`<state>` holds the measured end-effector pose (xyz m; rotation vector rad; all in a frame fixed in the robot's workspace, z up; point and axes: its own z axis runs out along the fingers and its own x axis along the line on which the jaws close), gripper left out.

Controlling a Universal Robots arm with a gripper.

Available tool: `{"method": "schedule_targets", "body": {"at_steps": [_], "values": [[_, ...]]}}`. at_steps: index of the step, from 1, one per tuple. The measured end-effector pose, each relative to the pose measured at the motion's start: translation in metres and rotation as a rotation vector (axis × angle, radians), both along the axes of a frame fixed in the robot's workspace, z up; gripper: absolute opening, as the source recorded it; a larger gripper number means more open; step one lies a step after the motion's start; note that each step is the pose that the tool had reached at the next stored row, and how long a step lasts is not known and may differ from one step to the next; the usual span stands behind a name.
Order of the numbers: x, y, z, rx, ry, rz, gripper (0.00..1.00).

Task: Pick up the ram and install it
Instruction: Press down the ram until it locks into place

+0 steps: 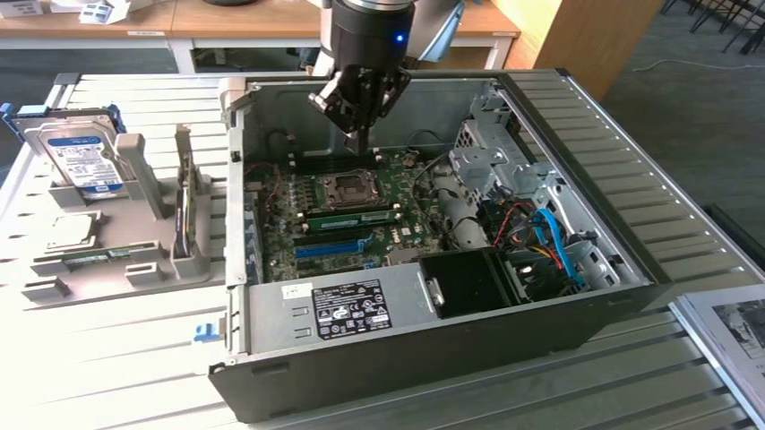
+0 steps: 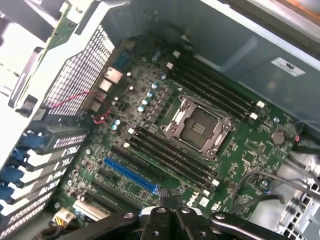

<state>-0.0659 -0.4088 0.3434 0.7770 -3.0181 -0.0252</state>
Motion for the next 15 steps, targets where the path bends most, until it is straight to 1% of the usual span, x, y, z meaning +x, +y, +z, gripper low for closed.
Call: {"method": "schedule_targets", "body": {"at_steps": [15], "values": [[0.0, 0.0, 0.0, 0.0, 0.0001, -0.201, 0.1]]}}
